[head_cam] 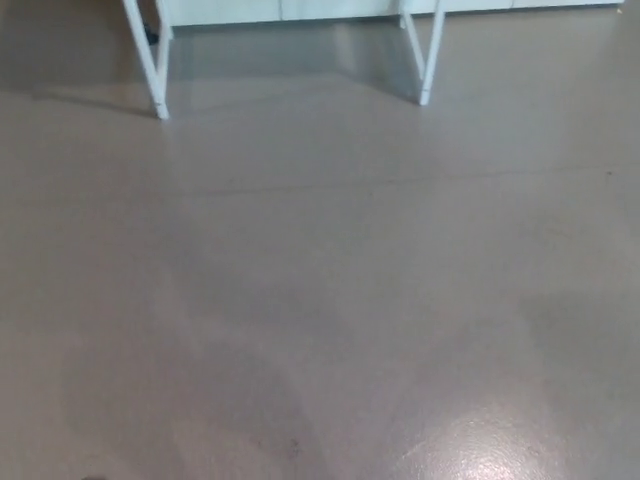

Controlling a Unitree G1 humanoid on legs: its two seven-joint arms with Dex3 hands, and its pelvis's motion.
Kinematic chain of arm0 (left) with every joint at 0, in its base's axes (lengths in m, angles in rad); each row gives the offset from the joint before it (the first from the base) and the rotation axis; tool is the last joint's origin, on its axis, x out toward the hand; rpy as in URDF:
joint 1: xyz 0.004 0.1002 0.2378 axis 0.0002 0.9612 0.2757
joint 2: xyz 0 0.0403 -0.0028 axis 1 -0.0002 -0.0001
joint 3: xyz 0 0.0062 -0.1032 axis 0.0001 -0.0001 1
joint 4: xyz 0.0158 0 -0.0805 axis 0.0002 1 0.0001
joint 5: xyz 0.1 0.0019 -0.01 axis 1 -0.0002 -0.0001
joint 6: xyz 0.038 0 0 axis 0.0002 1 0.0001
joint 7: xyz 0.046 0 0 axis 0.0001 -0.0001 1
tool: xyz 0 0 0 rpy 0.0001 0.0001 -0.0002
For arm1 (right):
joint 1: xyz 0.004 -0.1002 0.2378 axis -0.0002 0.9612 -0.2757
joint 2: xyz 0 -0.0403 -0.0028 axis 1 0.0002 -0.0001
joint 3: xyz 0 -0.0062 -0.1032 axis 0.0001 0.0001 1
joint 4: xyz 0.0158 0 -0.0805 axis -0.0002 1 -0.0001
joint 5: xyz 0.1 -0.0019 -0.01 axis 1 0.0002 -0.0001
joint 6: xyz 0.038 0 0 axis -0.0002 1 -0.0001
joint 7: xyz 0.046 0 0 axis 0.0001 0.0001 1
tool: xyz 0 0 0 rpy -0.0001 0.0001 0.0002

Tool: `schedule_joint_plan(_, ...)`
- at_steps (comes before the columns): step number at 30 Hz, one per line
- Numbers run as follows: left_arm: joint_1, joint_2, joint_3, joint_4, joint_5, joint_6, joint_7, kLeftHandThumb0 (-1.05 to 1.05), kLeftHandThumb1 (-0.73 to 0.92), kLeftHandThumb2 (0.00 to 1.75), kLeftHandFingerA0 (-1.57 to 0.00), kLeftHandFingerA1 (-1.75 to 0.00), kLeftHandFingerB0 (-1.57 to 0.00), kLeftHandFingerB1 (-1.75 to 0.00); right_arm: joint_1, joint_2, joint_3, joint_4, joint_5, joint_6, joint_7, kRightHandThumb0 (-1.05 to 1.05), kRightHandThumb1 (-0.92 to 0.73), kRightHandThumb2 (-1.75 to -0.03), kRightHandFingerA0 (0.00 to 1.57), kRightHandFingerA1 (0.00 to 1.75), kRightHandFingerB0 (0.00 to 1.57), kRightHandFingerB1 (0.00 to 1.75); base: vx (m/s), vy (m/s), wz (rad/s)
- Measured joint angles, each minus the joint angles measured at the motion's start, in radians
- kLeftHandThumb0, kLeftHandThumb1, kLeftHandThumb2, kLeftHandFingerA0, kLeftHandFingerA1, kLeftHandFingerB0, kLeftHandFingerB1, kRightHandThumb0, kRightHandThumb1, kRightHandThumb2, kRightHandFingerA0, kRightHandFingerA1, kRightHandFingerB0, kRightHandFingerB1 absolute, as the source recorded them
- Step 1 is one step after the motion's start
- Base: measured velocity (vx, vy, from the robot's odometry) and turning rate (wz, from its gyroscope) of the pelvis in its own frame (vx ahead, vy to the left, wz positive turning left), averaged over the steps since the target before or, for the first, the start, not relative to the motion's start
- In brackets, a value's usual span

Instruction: The robot walk towards a table in front and uses its left hand to pick up the pot from the base and places it on the table

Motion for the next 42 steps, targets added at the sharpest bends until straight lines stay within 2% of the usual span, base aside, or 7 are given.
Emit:
schedule_joint_plan(1, 0.002, 0.008, 0.020, 0.015, -0.012, -0.002, -0.013, -0.24, 0.59, 0.58, -0.37, -0.33, -0.30, -0.31, -0.004, 0.002, 0.000, 0.001, 0.001, -0.009, 0.000, -0.13, -0.82, -1.23, 0.08, 0.52, 0.07, 0.51, 0.02, -0.014, 0.13)
schedule_joint_plan(2, 0.006, 0.017, 0.048, 0.037, -0.029, -0.005, -0.032, -0.26, 0.56, 0.57, -0.40, -0.34, -0.33, -0.32, -0.008, 0.005, 0.000, 0.004, 0.001, -0.023, 0.001, -0.23, -0.92, -0.77, 0.15, 0.39, 0.08, 0.33, 0.01, -0.018, 0.07)
schedule_joint_plan(14, 0.024, 0.023, 0.155, 0.044, -0.147, -0.053, -0.196, -0.21, 0.55, 0.57, -0.42, -0.35, -0.32, -0.31, 0.003, 0.014, -0.030, 0.052, 0.028, -0.093, 0.008, -0.24, -0.91, -0.71, 0.13, 0.37, 0.09, 0.29, 0.00, 0.000, 0.01)
schedule_joint_plan(24, -0.044, 0.004, 0.089, 0.092, -0.140, -0.076, -0.206, -0.36, 0.49, 0.64, -0.32, -0.37, -0.30, -0.37, -0.005, 0.017, -0.054, 0.105, 0.037, -0.134, -0.011, -0.26, -0.86, -0.72, 0.13, 0.37, 0.10, 0.24, 0.00, 0.000, 0.00)
schedule_joint_plan(35, -0.036, 0.052, 0.062, 0.129, -0.133, -0.129, -0.222, -0.39, 0.47, 0.65, -0.34, -0.39, -0.28, -0.37, -0.015, -0.006, -0.039, 0.137, 0.008, -0.179, -0.044, -0.23, -0.89, -0.69, 0.19, 0.37, 0.09, 0.28, 0.00, -0.004, 0.03)
schedule_joint_plan(37, -0.040, 0.060, 0.063, 0.124, -0.134, -0.139, -0.223, -0.30, 0.55, 0.56, -0.39, -0.33, -0.30, -0.31, -0.019, -0.010, -0.036, 0.151, 0.000, -0.183, -0.050, -0.22, -0.90, -0.69, 0.18, 0.36, 0.09, 0.27, -0.02, 0.045, 0.43)
schedule_joint_plan(42, -0.041, 0.057, 0.060, 0.123, -0.135, -0.148, -0.226, -0.36, 0.47, 0.65, -0.37, -0.39, -0.29, -0.38, -0.044, -0.029, -0.033, 0.174, -0.011, -0.188, -0.070, -0.20, -0.89, -0.70, 0.17, 0.36, 0.10, 0.25, 0.00, 0.084, -0.02)
